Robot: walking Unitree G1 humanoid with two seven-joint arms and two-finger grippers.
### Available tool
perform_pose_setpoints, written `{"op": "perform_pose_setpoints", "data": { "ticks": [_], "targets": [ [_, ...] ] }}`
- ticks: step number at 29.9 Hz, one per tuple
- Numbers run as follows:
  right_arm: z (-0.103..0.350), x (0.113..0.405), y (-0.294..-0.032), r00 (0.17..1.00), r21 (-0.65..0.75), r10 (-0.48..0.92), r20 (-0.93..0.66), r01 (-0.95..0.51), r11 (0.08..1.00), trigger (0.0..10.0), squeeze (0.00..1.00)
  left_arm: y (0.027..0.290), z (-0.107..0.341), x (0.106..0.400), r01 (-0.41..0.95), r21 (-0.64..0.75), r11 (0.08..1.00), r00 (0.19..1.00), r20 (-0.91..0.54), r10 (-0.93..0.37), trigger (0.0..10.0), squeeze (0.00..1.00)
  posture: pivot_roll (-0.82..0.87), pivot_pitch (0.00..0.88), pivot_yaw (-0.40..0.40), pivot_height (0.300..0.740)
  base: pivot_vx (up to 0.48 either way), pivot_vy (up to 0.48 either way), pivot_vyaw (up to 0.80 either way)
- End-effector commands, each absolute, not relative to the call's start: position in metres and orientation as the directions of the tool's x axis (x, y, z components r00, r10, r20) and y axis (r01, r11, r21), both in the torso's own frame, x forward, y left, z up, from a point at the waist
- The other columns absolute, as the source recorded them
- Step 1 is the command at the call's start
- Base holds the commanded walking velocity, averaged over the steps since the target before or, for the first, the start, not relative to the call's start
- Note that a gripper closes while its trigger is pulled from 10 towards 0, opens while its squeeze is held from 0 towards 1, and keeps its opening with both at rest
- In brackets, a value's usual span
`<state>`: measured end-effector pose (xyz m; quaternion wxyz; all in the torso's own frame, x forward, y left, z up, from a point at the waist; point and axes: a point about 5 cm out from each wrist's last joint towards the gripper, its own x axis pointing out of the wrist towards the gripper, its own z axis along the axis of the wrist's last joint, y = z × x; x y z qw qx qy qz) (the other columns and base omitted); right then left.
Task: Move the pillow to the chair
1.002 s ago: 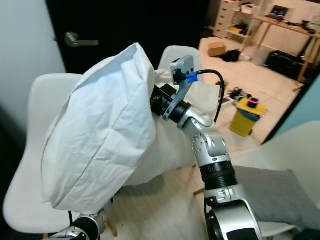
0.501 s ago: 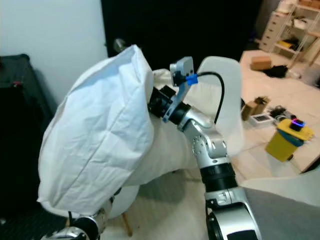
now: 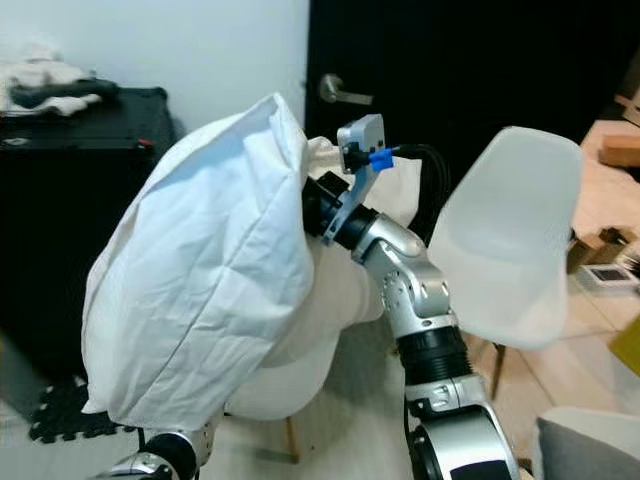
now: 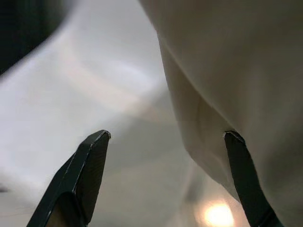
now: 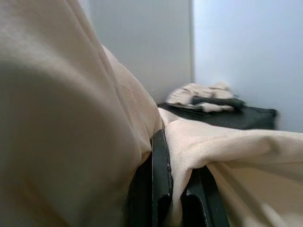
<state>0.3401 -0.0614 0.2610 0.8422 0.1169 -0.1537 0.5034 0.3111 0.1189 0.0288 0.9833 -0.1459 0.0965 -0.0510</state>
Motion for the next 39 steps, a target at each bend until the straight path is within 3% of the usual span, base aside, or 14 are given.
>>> {"op": "perform_pose_setpoints", "data": {
  "ticks": [1, 14, 18, 19, 20, 22, 23, 26, 34, 39],
  "targets": [
    [0.262, 0.335, -0.054, 0.404, 0.023, 0.836, 0.372, -0.904, 0.427, 0.0, 0.00, 0.114, 0.046, 0.320, 0.134, -0.275, 0.952, 0.983, -0.082, -0.162, 10.0, 0.00, 0.11, 0.000, -0.095, 0.740, 0.000, 0.000, 0.77],
    [0.257, 0.337, -0.050, 0.420, 0.043, 0.826, 0.375, -0.898, 0.437, 0.0, 0.00, 0.131, 0.064, 0.329, 0.091, -0.230, 0.969, 0.996, 0.005, -0.092, 10.0, 0.00, 0.14, 0.000, -0.090, 0.740, 0.000, 0.000, 0.77],
    [0.253, 0.340, -0.050, 0.466, 0.055, 0.808, 0.360, -0.876, 0.480, 0.0, 0.00, 0.137, 0.072, 0.332, 0.081, -0.187, 0.979, 0.996, 0.043, -0.074, 10.0, 0.00, 0.14, 0.000, -0.083, 0.740, 0.000, 0.000, 0.75],
    [0.249, 0.345, -0.052, 0.515, 0.068, 0.789, 0.335, -0.848, 0.525, 5.0, 0.00, 0.141, 0.077, 0.333, 0.072, -0.167, 0.983, 0.996, 0.064, -0.062, 10.0, 0.00, 0.14, 0.000, -0.081, 0.740, 0.000, 0.000, 0.00],
    [0.245, 0.348, -0.053, 0.554, 0.080, 0.771, 0.314, -0.825, 0.560, 8.1, 0.00, 0.143, 0.080, 0.335, 0.065, -0.155, 0.986, 0.995, 0.081, -0.053, 10.0, 0.00, 0.14, 0.000, -0.080, 0.740, 0.000, 0.000, 0.00],
    [0.243, 0.350, -0.054, 0.577, 0.087, 0.760, 0.301, -0.810, 0.580, 8.1, 0.00, 0.145, 0.083, 0.335, 0.061, -0.148, 0.987, 0.995, 0.091, -0.048, 10.0, 0.00, 0.15, 0.000, -0.079, 0.740, 0.000, 0.000, 0.00],
    [0.236, 0.356, -0.056, 0.634, 0.104, 0.729, 0.259, -0.768, 0.632, 10.0, 0.00, 0.148, 0.089, 0.337, 0.056, -0.126, 0.990, 0.992, 0.118, -0.041, 10.0, 0.00, 0.15, 0.000, -0.077, 0.740, 0.000, 0.000, 0.00],
    [0.216, 0.369, -0.066, 0.760, 0.123, 0.637, 0.128, -0.649, 0.751, 10.0, 0.00, 0.153, 0.107, 0.342, 0.048, -0.068, 0.997, 0.981, 0.191, -0.034, 10.0, 0.00, 0.15, 0.000, -0.075, 0.740, 0.000, 0.000, 0.00],
    [0.185, 0.377, -0.083, 0.872, 0.147, 0.488, -0.026, -0.480, 0.865, 10.0, 0.00, 0.156, 0.133, 0.345, 0.056, 0.011, 0.998, 0.958, 0.280, -0.057, 10.0, 0.00, 0.15, 0.000, -0.059, 0.740, 0.000, 0.000, 0.00],
    [0.184, 0.377, -0.088, 0.887, 0.176, 0.461, -0.003, -0.454, 0.874, 10.0, 0.00, 0.159, 0.137, 0.345, 0.054, 0.031, 0.998, 0.955, 0.291, -0.061, 10.0, 0.00, 0.15, 0.000, -0.050, 0.740, 0.000, 0.000, 0.00]
  ]
}}
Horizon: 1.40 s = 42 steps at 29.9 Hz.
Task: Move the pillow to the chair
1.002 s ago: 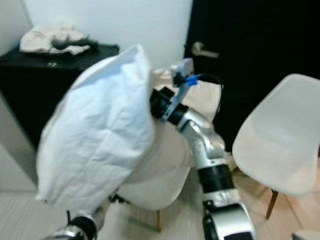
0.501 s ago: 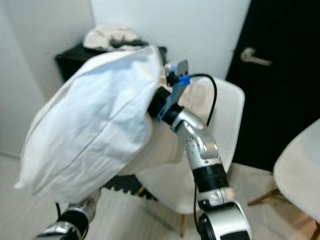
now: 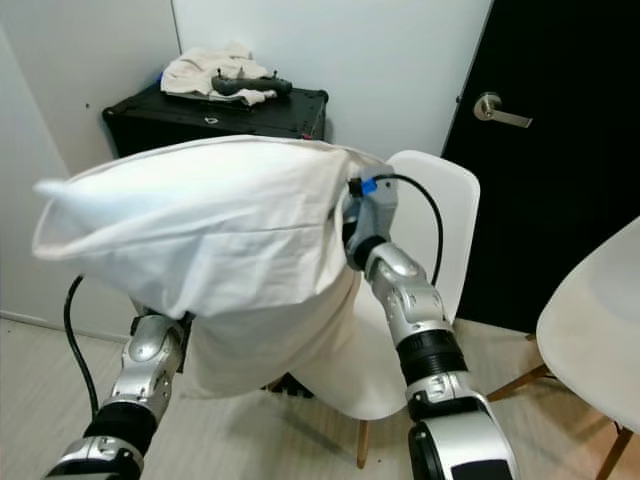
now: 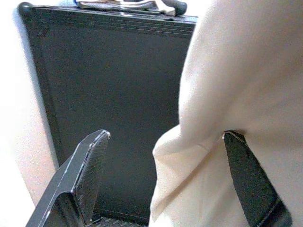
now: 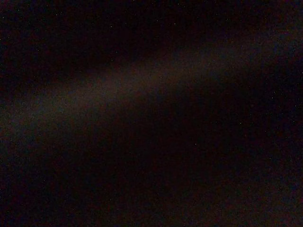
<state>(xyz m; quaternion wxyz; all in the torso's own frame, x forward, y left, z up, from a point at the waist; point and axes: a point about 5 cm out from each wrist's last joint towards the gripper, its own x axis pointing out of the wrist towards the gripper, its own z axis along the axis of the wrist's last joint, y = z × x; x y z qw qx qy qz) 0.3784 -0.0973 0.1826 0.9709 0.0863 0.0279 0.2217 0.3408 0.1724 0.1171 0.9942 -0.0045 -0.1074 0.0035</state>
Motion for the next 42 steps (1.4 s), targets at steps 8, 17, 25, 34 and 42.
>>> {"op": "perform_pose_setpoints", "data": {
  "ticks": [8, 17, 25, 34, 42],
  "targets": [
    [0.174, 0.378, -0.095, 0.922, 0.159, 0.384, -0.041, -0.373, 0.914, 10.0, 0.00, 0.164, 0.147, 0.347, 0.027, 0.032, 0.999, 0.949, 0.313, -0.036, 10.0, 0.00, 0.15, 0.000, -0.044, 0.740, 0.000, 0.000, 0.00],
    [0.177, 0.386, -0.111, 0.962, 0.161, 0.270, -0.034, -0.261, 0.952, 10.0, 0.00, 0.170, 0.151, 0.347, 0.010, 0.059, 0.998, 0.949, 0.315, -0.028, 10.0, 0.00, 0.15, 0.000, -0.042, 0.740, 0.000, 0.000, -0.08],
    [0.174, 0.386, -0.114, 0.968, 0.146, 0.245, -0.048, -0.236, 0.961, 10.0, 0.00, 0.170, 0.155, 0.347, 0.009, 0.100, 0.995, 0.948, 0.316, -0.040, 10.0, 0.00, 0.15, 0.000, -0.042, 0.740, 0.000, 0.000, -0.75],
    [0.172, 0.383, -0.099, 0.943, 0.166, 0.331, -0.040, -0.320, 0.933, 10.0, 0.00, 0.171, 0.167, 0.345, 0.007, 0.130, 0.991, 0.932, 0.359, -0.053, 10.0, 0.00, 0.15, 0.000, -0.038, 0.740, 0.027, 0.000, -0.16],
    [0.171, 0.379, -0.090, 0.918, 0.158, 0.395, -0.038, -0.385, 0.909, 10.0, 0.00, 0.173, 0.170, 0.343, -0.009, 0.136, 0.991, 0.928, 0.369, -0.042, 10.0, 0.00, 0.16, 0.000, -0.038, 0.740, 0.268, 0.000, 0.00]
  ]
}}
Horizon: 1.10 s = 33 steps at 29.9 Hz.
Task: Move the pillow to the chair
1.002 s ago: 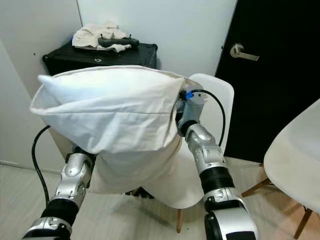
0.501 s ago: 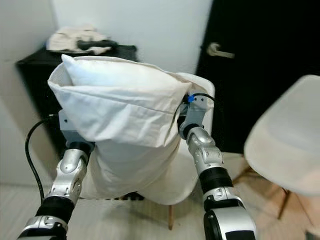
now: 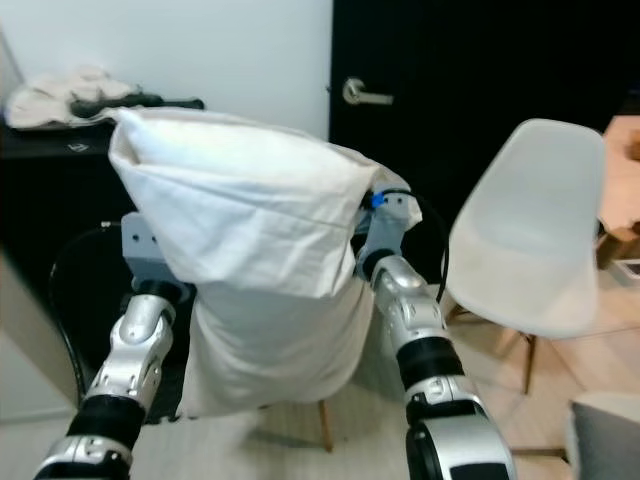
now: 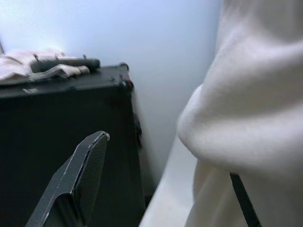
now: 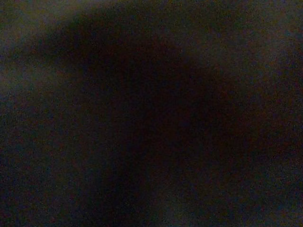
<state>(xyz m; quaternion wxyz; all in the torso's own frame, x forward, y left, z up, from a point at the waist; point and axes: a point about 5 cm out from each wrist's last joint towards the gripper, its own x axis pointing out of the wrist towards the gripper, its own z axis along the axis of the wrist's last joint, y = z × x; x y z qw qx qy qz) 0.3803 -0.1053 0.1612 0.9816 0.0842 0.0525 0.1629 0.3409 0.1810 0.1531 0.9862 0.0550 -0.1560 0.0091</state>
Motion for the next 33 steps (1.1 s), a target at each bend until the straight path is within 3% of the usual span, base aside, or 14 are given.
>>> {"op": "perform_pose_setpoints", "data": {
  "ticks": [1, 19, 25, 33],
  "targets": [
    [0.171, 0.379, -0.089, 0.917, 0.156, 0.398, -0.037, -0.388, 0.908, 10.0, 0.00, 0.173, 0.171, 0.343, -0.011, 0.138, 0.990, 0.928, 0.370, -0.041, 10.0, 0.00, 0.16, 0.000, -0.039, 0.740, 0.285, 0.000, 0.00],
    [0.171, 0.378, -0.086, 0.905, 0.146, 0.423, -0.038, -0.413, 0.899, 10.0, 0.00, 0.168, 0.175, 0.341, 0.000, 0.138, 0.990, 0.927, 0.373, -0.052, 10.0, 0.00, 0.16, 0.000, -0.043, 0.740, 0.316, 0.000, 0.00],
    [0.171, 0.380, -0.089, 0.915, 0.140, 0.401, -0.044, -0.392, 0.909, 10.0, 0.00, 0.161, 0.176, 0.341, 0.065, 0.117, 0.991, 0.920, 0.377, -0.105, 10.0, 0.00, 0.15, 0.000, -0.043, 0.740, 0.310, 0.000, 0.00],
    [0.167, 0.382, -0.097, 0.934, 0.114, 0.346, -0.089, -0.336, 0.935, 10.0, 0.00, 0.152, 0.169, 0.340, 0.129, 0.099, 0.987, 0.924, 0.349, -0.155, 10.0, 0.00, 0.15, 0.000, -0.046, 0.735, 0.000, 0.000, 0.00]
  ]
}}
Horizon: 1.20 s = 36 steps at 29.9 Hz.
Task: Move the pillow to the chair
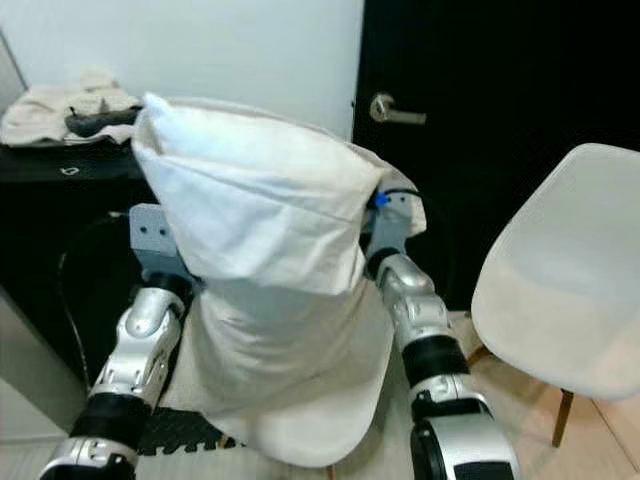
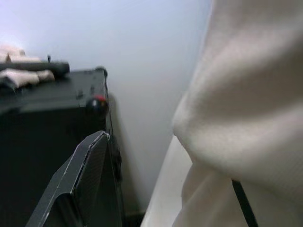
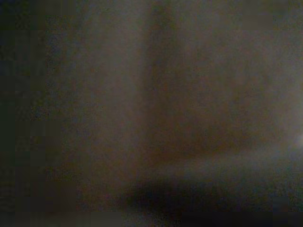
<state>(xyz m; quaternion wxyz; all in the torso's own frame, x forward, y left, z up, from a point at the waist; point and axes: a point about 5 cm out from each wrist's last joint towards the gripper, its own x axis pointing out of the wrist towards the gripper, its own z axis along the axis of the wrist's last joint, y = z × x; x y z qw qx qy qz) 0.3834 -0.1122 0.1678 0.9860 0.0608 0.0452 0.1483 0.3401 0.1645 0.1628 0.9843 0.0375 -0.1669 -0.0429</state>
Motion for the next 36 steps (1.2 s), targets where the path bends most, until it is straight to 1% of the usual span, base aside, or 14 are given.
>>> {"op": "perform_pose_setpoints", "data": {
  "ticks": [1, 3, 8, 11, 15, 17, 19, 24, 26, 31, 36],
  "targets": [
    [0.167, 0.384, -0.100, 0.941, 0.121, 0.327, -0.090, -0.316, 0.941, 10.0, 0.00, 0.148, 0.168, 0.339, 0.152, 0.108, 0.983, 0.918, 0.352, -0.180, 10.0, 0.00, 0.15, 0.000, -0.046, 0.725, 0.000, 0.000, 0.00],
    [0.167, 0.384, -0.100, 0.940, 0.123, 0.328, -0.091, -0.316, 0.941, 10.0, 0.00, 0.147, 0.168, 0.339, 0.154, 0.117, 0.981, 0.918, 0.350, -0.186, 10.0, 0.00, 0.15, 0.000, -0.048, 0.720, 0.000, 0.000, 0.00],
    [0.160, 0.382, -0.099, 0.932, 0.076, 0.336, -0.137, -0.328, 0.942, 10.0, 0.00, 0.148, 0.167, 0.339, 0.137, 0.134, 0.982, 0.923, 0.342, -0.175, 10.0, 0.00, 0.14, 0.000, -0.050, 0.705, 0.000, 0.000, 0.00],
    [0.150, 0.380, -0.101, 0.926, 0.026, 0.323, -0.194, -0.324, 0.946, 10.0, 0.00, 0.152, 0.163, 0.340, 0.099, 0.139, 0.985, 0.935, 0.325, -0.140, 10.0, 0.00, 0.14, 0.000, -0.052, 0.690, 0.000, 0.000, 0.00],
    [0.147, 0.379, -0.102, 0.925, 0.019, 0.316, -0.211, -0.319, 0.947, 10.0, 0.00, 0.156, 0.160, 0.340, 0.075, 0.147, 0.986, 0.943, 0.310, -0.118, 10.0, 0.00, 0.14, 0.000, -0.052, 0.680, 0.000, 0.000, 0.00],
    [0.142, 0.379, -0.104, 0.918, 0.002, 0.314, -0.243, -0.323, 0.946, 10.0, 0.00, 0.163, 0.155, 0.342, 0.020, 0.169, 0.985, 0.957, 0.283, -0.068, 10.0, 0.00, 0.14, 0.000, -0.054, 0.665, 0.000, 0.000, 0.00],
    [0.139, 0.378, -0.104, 0.913, -0.009, 0.317, -0.257, -0.331, 0.944, 10.0, 0.00, 0.165, 0.153, 0.342, 0.009, 0.184, 0.983, 0.960, 0.272, -0.060, 10.0, 0.00, 0.14, 0.000, -0.054, 0.660, 0.000, 0.000, 0.00],
    [0.135, 0.377, -0.104, 0.907, -0.024, 0.316, -0.279, -0.336, 0.942, 10.0, 0.00, 0.170, 0.146, 0.341, -0.008, 0.204, 0.979, 0.968, 0.246, -0.044, 10.0, 0.00, 0.14, 0.000, -0.054, 0.645, 0.000, 0.000, 0.00],
    [0.133, 0.377, -0.104, 0.906, -0.027, 0.311, -0.286, -0.333, 0.943, 10.0, 0.00, 0.174, 0.143, 0.340, -0.031, 0.207, 0.978, 0.972, 0.234, -0.018, 10.0, 0.00, 0.14, 0.000, -0.059, 0.635, 0.000, 0.000, 0.00],
    [0.132, 0.377, -0.104, 0.906, -0.030, 0.308, -0.292, -0.330, 0.943, 10.0, 0.00, 0.178, 0.140, 0.339, -0.053, 0.210, 0.976, 0.974, 0.228, 0.004, 10.0, 0.00, 0.14, 0.000, -0.060, 0.625, 0.000, 0.000, 0.00],
    [0.129, 0.375, -0.099, 0.895, -0.032, 0.334, -0.297, -0.359, 0.933, 10.0, 0.00, 0.183, 0.140, 0.338, -0.082, 0.218, 0.972, 0.971, 0.237, 0.029, 10.0, 0.00, 0.14, 0.000, -0.062, 0.610, 0.000, 0.000, 0.00]
  ]
}}
